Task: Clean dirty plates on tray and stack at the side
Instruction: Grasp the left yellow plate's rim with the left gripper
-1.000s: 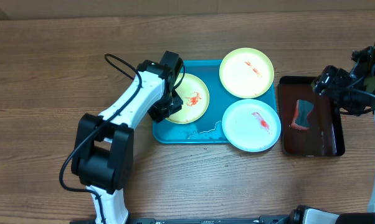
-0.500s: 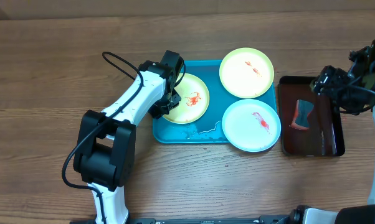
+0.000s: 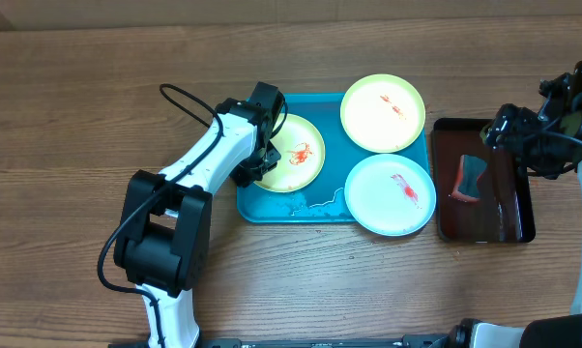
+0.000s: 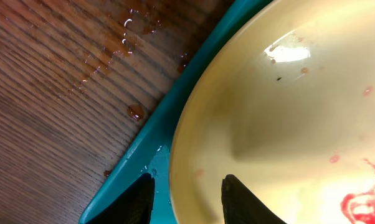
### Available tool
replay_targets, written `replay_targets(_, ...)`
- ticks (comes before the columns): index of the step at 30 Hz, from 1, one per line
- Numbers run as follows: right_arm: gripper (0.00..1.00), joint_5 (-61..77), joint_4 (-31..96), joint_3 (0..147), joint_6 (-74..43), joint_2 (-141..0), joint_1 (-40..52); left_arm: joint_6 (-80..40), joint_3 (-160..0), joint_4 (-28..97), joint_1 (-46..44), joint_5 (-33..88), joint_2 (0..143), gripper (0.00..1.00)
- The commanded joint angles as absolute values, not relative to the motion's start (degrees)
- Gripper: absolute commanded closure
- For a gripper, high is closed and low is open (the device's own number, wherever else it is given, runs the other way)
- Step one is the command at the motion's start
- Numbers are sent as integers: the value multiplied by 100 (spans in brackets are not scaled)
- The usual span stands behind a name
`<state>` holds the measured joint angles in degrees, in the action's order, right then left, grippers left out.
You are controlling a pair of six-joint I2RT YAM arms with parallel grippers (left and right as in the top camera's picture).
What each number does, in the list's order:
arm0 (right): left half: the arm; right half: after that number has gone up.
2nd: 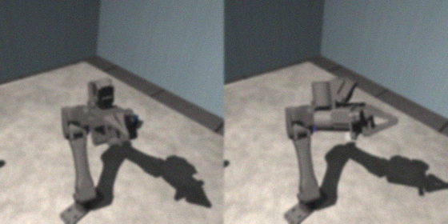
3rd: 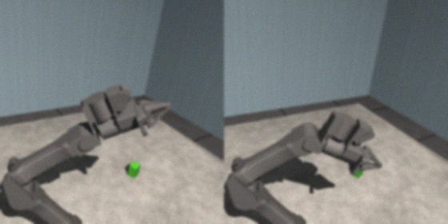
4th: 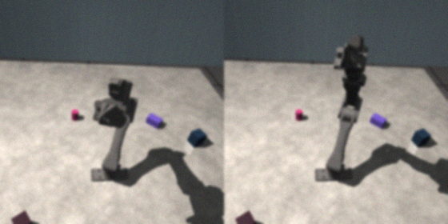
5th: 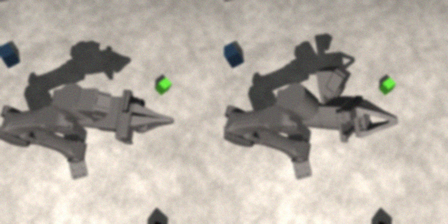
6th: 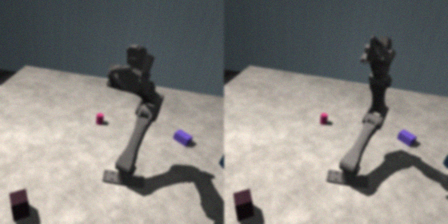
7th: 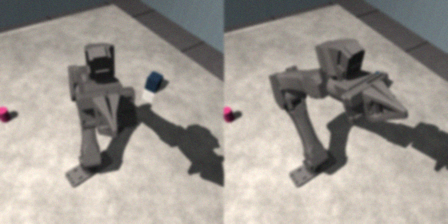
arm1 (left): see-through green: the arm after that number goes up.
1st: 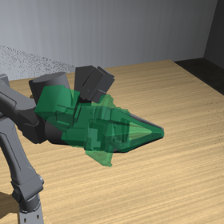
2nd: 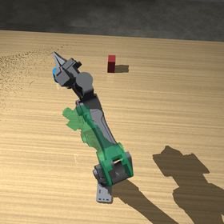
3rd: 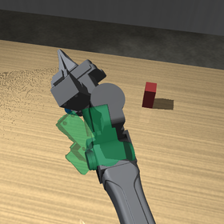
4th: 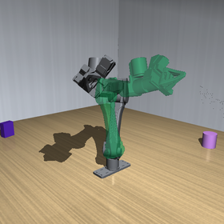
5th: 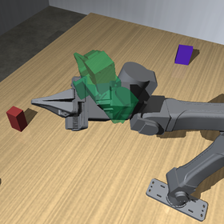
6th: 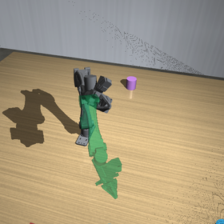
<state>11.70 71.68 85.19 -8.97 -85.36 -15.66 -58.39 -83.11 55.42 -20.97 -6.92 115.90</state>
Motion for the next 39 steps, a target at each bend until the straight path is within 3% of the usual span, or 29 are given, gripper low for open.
replay_targets(1,17,1118,7168,8619,-849,-8512,-1577,-5942,-8191,5520,-2108,-784,11671,62)
replay_targets(13,17,1096,7166,8619,-849,-8512,-1577,-5935,-7787,4718,-2165,-834,11690,75)
replay_targets(20,18,1096,7168,8619,-849,-8512,-1577,-5815,-7787,4501,-2163,-834,11690,96)
replay_targets(39,39,679,6928,7996,-899,-9402,-1577,-3824,-7988,4460,-2104,-187,11688,96)
